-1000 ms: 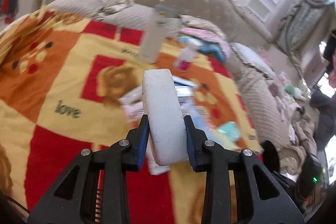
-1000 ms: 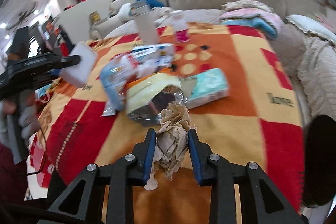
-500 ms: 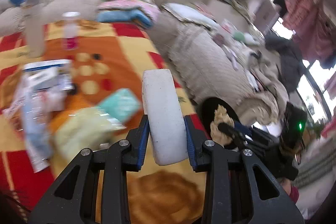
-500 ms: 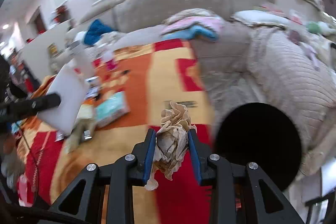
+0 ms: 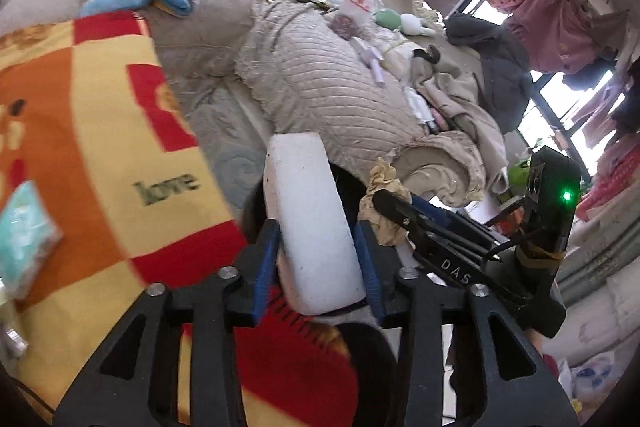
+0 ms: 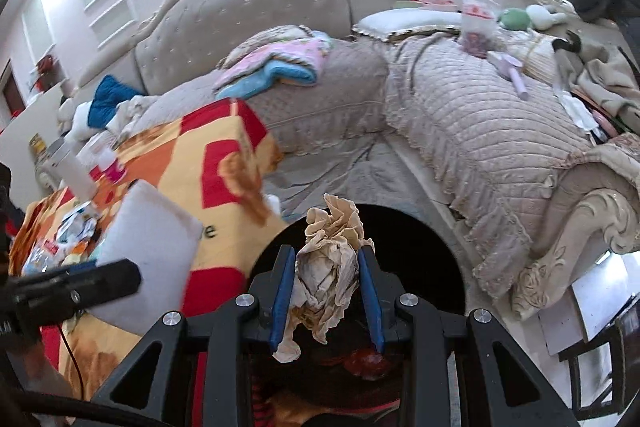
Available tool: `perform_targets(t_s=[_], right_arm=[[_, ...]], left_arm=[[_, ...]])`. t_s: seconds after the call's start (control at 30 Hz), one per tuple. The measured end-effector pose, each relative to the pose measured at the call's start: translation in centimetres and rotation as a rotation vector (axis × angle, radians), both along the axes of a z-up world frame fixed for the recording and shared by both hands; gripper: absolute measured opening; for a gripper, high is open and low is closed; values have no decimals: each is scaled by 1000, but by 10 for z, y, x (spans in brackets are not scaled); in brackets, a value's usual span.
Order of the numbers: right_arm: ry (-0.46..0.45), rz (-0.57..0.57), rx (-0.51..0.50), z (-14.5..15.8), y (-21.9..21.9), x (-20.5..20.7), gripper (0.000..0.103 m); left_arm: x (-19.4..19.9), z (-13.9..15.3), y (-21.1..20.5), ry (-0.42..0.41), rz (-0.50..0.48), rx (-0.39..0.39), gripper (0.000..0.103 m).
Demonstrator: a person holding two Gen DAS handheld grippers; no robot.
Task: Collect trash
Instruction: 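Carry the paper and foam block with both tools over the black bin, then open both tools to drop the paper and foam block into the bin, then bring both open tools back to the remaining trash on the blanket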
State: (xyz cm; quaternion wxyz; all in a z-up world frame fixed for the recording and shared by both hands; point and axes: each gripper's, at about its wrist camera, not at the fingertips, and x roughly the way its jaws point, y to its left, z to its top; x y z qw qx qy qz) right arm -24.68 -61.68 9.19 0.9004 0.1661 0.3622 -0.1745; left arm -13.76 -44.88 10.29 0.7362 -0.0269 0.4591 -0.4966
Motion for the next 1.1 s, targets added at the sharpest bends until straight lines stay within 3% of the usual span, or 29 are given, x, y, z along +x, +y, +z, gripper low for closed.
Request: perform_targets(t_s=[0.03, 0.1, 0.27, 0.73, 1.1], right_arm=[[4, -19, 3, -1, -4, 0, 46], [-8, -48, 22, -2, -12, -1, 74], [-15, -60, 43, -6, -15, -4, 74], [31, 37, 38, -16, 36, 21, 75], [62, 179, 36, -15, 96, 49, 75]], left_arm=[[1, -3, -5, 5, -2, -6, 59], [4, -9, -9, 27, 4, -14, 65], [7, -18, -2, 29, 23, 32, 65], [7, -12, 59, -203, 209, 189, 65], [12, -1, 119, -219, 305, 210, 65]])
